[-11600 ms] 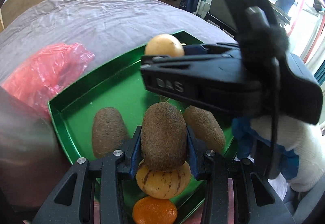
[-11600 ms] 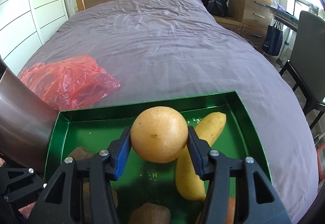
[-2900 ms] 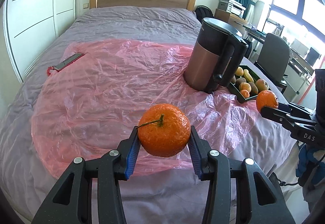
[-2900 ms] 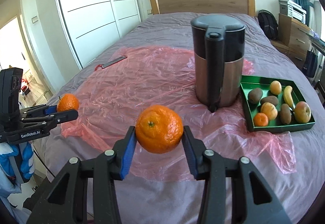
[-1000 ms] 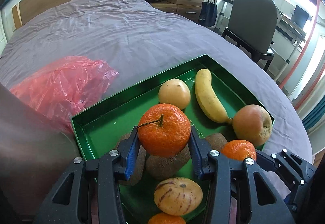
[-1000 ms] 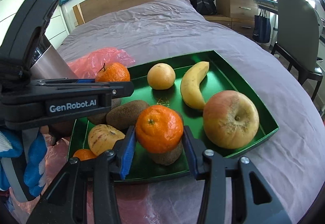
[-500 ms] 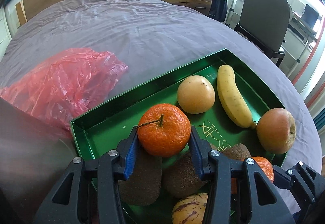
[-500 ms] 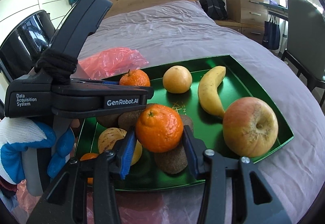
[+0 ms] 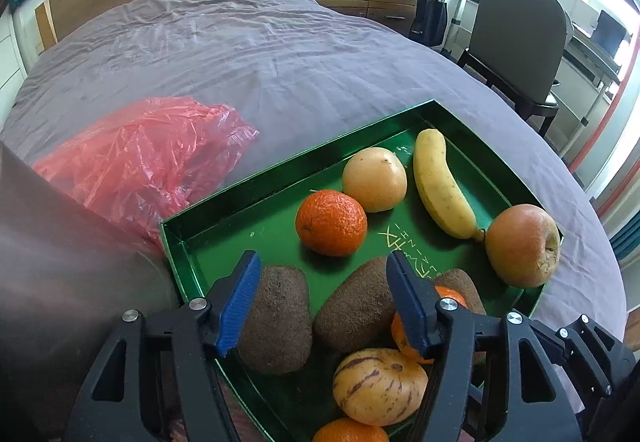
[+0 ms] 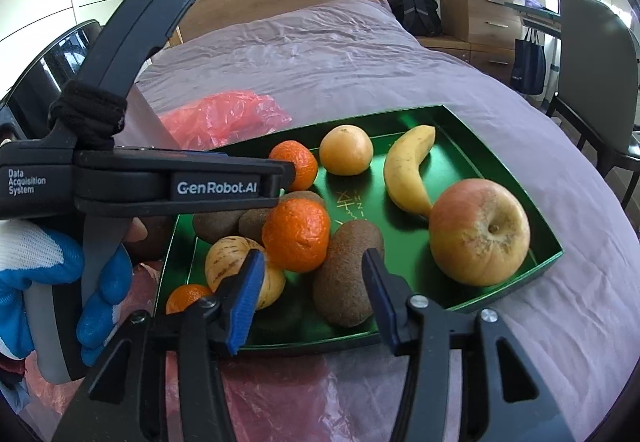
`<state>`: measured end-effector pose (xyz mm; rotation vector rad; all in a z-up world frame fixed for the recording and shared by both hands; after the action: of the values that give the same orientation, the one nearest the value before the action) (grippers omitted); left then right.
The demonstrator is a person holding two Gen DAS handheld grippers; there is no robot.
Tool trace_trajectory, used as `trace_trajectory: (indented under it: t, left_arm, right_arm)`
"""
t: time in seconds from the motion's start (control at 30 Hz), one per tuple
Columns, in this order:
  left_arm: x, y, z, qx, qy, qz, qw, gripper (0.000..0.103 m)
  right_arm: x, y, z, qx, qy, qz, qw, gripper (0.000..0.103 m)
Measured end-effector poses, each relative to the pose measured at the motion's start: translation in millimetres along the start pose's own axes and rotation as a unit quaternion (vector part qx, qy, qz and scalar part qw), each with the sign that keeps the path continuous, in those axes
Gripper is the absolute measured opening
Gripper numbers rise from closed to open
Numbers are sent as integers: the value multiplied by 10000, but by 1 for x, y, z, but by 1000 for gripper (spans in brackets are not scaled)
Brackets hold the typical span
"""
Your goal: Organize fruits
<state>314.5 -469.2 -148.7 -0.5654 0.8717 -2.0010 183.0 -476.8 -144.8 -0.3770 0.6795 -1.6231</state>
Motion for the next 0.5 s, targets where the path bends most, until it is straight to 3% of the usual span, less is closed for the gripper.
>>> trace_trajectory:
  t: [0.2, 0.3, 0.5]
  left_arm:
    - [8, -55, -4, 339, 71, -186, 9992, 64]
    - [7, -87, -16, 438, -16, -303, 9986, 65]
    - [-11, -145, -48, 687, -58, -193, 9974, 67]
  right_arm:
    - [-5, -29, -2, 40, 75, -44, 10000, 48]
    - [-11, -46, -5, 45, 81, -76, 9999, 55]
    - [-39, -82, -14, 76, -47, -56, 9999, 60]
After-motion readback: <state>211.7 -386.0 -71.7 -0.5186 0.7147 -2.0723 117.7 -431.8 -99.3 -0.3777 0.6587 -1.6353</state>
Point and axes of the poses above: each gripper's, at about its wrist camera, not at the fingertips, and y roughly the way its jaws point, x to its right, z to its top, the point moved 10 cm from there along y, roughly the way its jaws point, and after that the axes turned 6 degrees about x, right-handed, at the moved point
